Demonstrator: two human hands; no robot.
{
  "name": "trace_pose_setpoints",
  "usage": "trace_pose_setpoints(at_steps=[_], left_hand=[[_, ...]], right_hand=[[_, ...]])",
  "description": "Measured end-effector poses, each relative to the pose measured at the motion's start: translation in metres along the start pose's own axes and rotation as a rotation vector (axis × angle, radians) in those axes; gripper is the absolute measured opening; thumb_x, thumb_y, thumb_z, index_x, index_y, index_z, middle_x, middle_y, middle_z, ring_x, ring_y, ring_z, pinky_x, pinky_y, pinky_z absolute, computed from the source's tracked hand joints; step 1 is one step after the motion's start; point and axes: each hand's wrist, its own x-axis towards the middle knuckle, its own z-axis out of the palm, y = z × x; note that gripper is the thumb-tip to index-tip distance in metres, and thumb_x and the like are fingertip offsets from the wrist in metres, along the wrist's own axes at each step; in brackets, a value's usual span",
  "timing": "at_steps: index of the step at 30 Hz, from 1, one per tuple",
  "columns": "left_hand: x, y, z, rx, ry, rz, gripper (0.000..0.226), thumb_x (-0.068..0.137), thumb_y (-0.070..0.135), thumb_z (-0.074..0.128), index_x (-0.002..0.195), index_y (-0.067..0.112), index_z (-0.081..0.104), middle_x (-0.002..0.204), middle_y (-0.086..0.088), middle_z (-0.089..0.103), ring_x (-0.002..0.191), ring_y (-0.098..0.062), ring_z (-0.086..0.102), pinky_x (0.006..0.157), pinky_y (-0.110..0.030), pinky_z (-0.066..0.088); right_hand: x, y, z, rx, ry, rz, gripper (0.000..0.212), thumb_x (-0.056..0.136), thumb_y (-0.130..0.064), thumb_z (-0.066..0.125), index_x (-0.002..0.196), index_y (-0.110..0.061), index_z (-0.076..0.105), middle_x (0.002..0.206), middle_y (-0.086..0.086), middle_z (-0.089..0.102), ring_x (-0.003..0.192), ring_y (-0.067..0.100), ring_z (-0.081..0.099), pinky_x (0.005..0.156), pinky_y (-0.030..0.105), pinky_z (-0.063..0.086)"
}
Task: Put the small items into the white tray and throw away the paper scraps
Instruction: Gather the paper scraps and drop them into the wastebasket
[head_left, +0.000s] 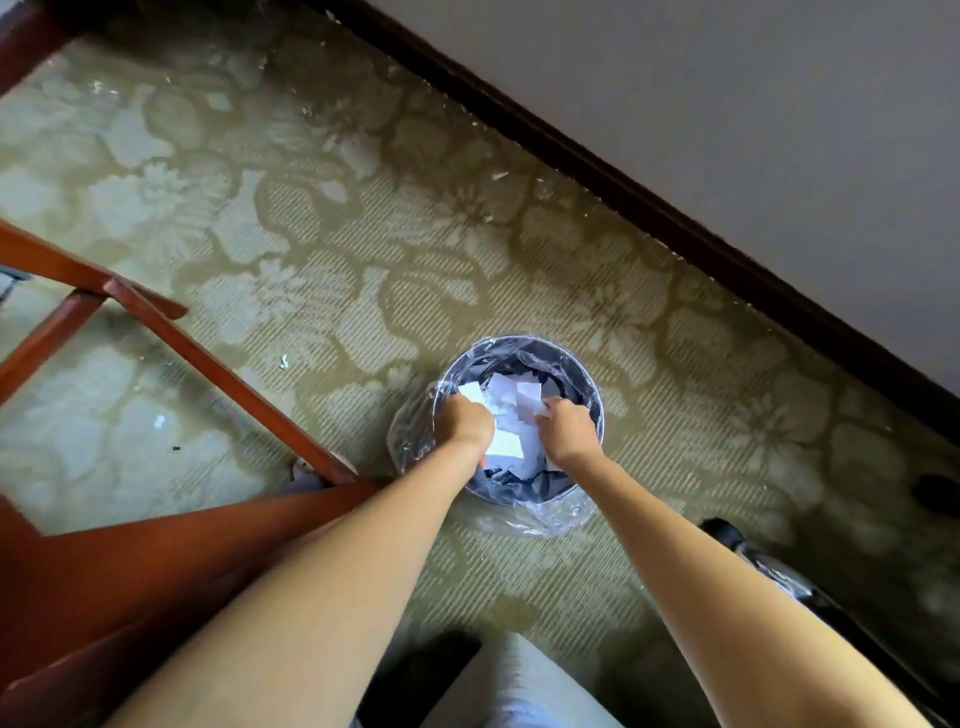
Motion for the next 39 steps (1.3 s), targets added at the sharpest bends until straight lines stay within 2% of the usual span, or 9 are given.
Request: trace_pose_setpoints(at_steps=[2,5,9,11,14,18,22,31,39], left_hand=[[0.006,0.003,0.003,-0.047,-0.027,-0.038,0.039,0.099,0.005,0.028,0.134,-0.008,0.038,0.110,-0.028,0.060,0.117,-0.035,0.057,0.097,-0.038,0.046],[0.013,0.008,0.006,-0.132,-0.050,-0.049,0.039,0.100,0.008,0.030,0.135,-0.006,0.039,0.137,-0.022,0.047,0.127,-0.032,0.048,0.105,-0.036,0.040],[0.014,0.008,0.010,-0.364,-0.140,-0.156,0.037,0.100,0.010,0.028,0.134,0.003,0.041,0.125,-0.017,0.050,0.104,-0.036,0.057,0.075,-0.037,0.057],[0.013,0.005,0.010,-0.390,-0.147,-0.144,0.040,0.101,0.008,0.023,0.138,0.003,0.035,0.135,-0.020,0.045,0.111,-0.036,0.056,0.081,-0.040,0.054],[0.012,0.001,0.005,-0.344,-0.115,-0.096,0.041,0.099,0.001,0.025,0.139,0.004,0.035,0.142,-0.018,0.041,0.120,-0.035,0.051,0.095,-0.042,0.050],[0.002,-0.004,-0.012,-0.135,-0.076,0.026,0.041,0.096,-0.003,0.026,0.135,0.002,0.038,0.140,-0.017,0.042,0.111,-0.028,0.049,0.099,-0.040,0.046],[-0.020,-0.005,-0.034,0.130,-0.004,0.158,0.040,0.089,-0.005,0.032,0.127,-0.001,0.045,0.135,-0.020,0.046,0.122,-0.036,0.048,0.103,-0.045,0.042],[-0.135,0.015,-0.108,0.492,0.420,0.520,0.027,0.092,-0.002,0.033,0.109,0.000,0.054,0.116,-0.018,0.057,0.104,-0.034,0.057,0.085,-0.041,0.048],[-0.275,-0.009,-0.223,0.550,0.899,0.700,0.030,0.098,0.013,0.031,0.120,0.006,0.050,0.122,-0.016,0.055,0.113,-0.036,0.053,0.088,-0.042,0.044]], right_hand=[[0.009,0.003,0.001,-0.028,-0.024,-0.003,0.024,0.092,0.000,0.036,0.108,0.008,0.052,0.109,0.030,0.060,0.089,0.038,0.056,0.068,0.034,0.040],[0.014,0.004,0.000,-0.050,-0.041,0.003,0.034,0.092,0.000,0.036,0.124,0.007,0.043,0.119,0.030,0.057,0.108,0.041,0.056,0.084,0.040,0.047],[0.017,0.005,0.003,-0.056,-0.040,-0.022,0.039,0.089,0.008,0.034,0.128,0.006,0.038,0.128,0.029,0.049,0.117,0.039,0.050,0.093,0.039,0.042],[0.014,0.004,0.003,-0.044,-0.047,-0.023,0.039,0.090,0.007,0.034,0.128,0.005,0.040,0.132,0.028,0.046,0.120,0.039,0.047,0.096,0.039,0.040],[0.005,0.000,0.002,-0.016,-0.064,-0.030,0.042,0.090,0.007,0.032,0.131,0.005,0.041,0.136,0.028,0.041,0.125,0.039,0.044,0.103,0.038,0.036],[-0.010,-0.006,-0.004,-0.053,-0.117,-0.073,0.057,0.084,0.012,0.031,0.141,0.002,0.030,0.148,0.023,0.029,0.136,0.034,0.033,0.111,0.033,0.028],[-0.033,-0.016,-0.016,-0.183,-0.081,-0.133,0.051,0.085,0.005,0.035,0.136,0.000,0.037,0.142,0.022,0.037,0.127,0.037,0.042,0.107,0.040,0.036],[-0.127,-0.088,-0.086,-0.484,0.370,-0.543,0.025,0.086,0.000,0.038,0.106,0.000,0.053,0.110,0.020,0.057,0.103,0.035,0.054,0.098,0.039,0.034],[-0.263,-0.181,-0.122,-0.375,0.727,-0.828,0.029,0.087,-0.002,0.038,0.108,0.000,0.058,0.105,0.019,0.059,0.090,0.040,0.058,0.075,0.038,0.043]])
